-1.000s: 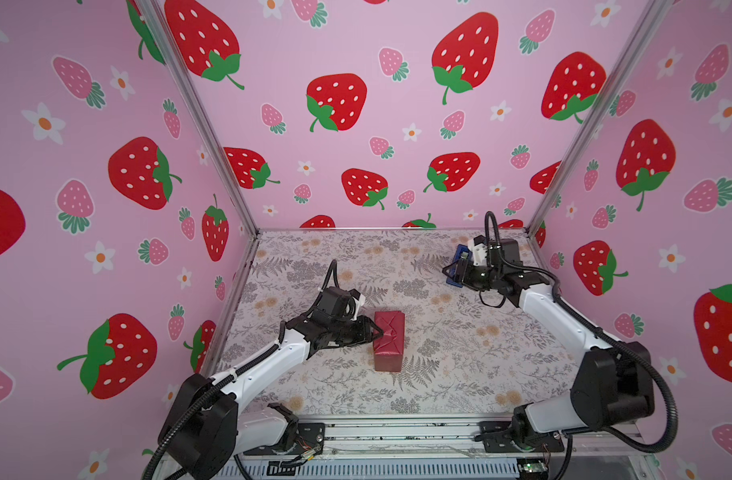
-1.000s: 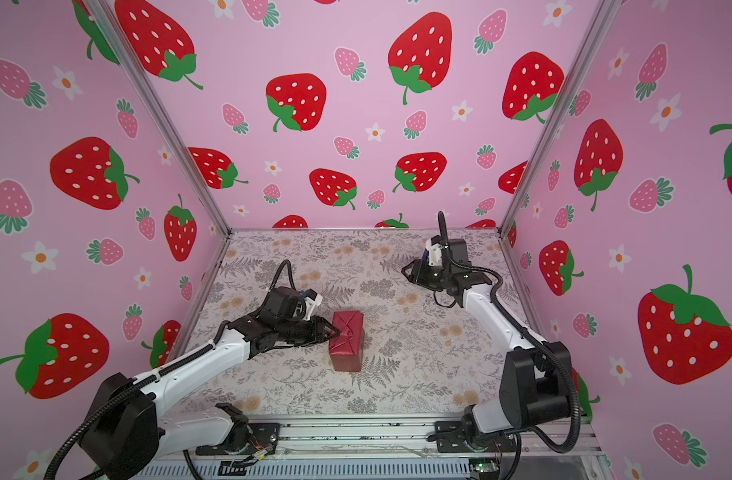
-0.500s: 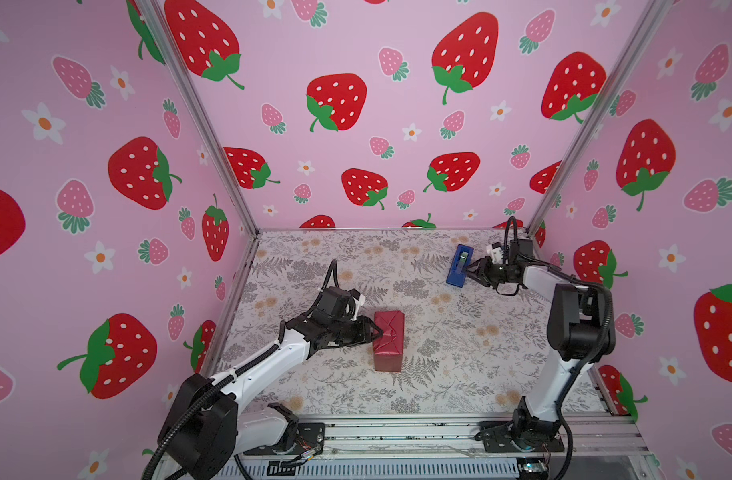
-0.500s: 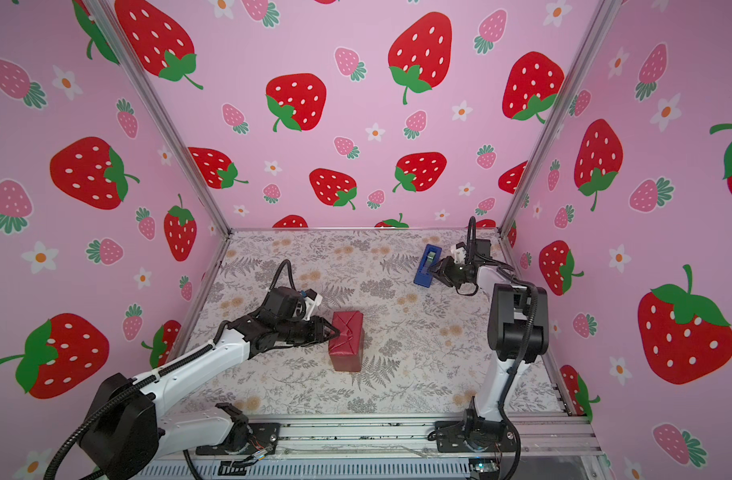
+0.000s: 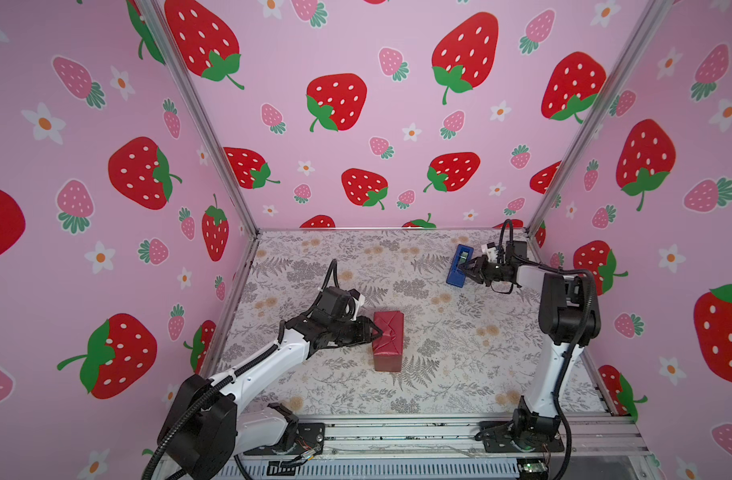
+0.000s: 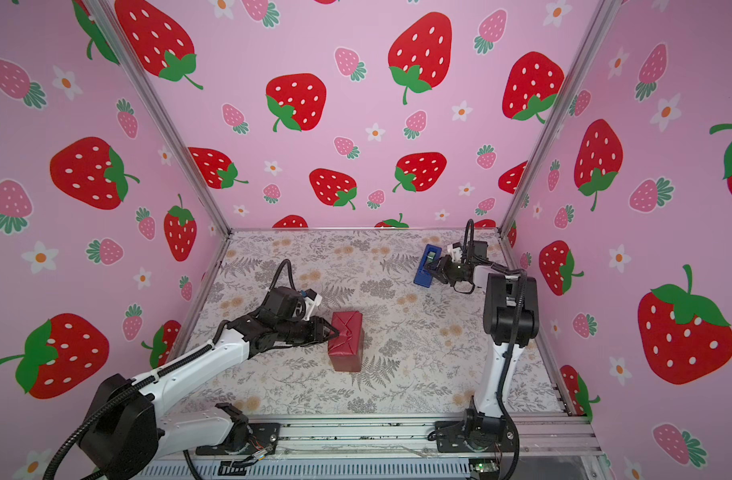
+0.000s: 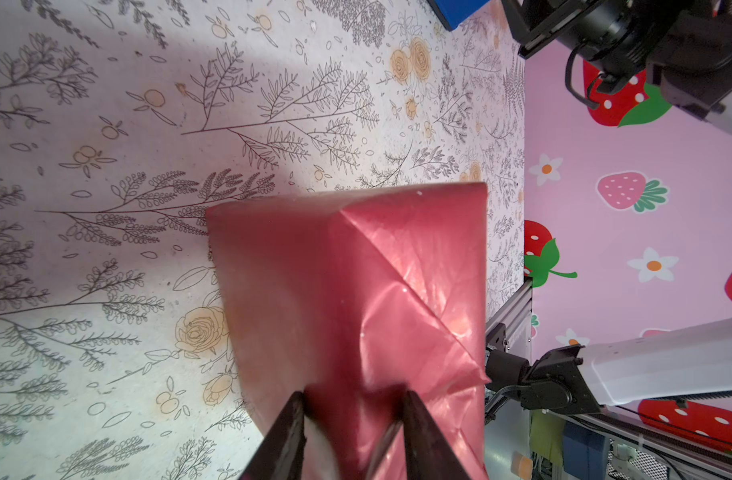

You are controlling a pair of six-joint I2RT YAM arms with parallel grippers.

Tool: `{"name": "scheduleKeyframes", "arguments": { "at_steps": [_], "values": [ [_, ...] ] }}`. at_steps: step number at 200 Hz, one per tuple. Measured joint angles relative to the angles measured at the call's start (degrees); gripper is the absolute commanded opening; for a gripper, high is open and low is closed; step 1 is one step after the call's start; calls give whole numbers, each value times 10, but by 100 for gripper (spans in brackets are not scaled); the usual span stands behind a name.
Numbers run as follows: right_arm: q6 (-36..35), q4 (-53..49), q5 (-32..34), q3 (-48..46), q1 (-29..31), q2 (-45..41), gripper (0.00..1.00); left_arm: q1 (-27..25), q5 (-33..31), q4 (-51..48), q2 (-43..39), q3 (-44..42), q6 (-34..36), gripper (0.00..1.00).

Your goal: Wrap the gift box in paper

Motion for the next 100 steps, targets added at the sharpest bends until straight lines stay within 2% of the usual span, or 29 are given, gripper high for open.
{"name": "scheduleKeyframes", "arguments": {
  "at_steps": [73, 100],
  "values": [
    [48, 59, -30, 1, 0, 25, 14, 0, -1, -6, 1, 4, 3, 40],
    [59, 64, -34, 4, 0, 28, 5, 0, -1, -7, 2, 5, 5, 40]
  ]
}}
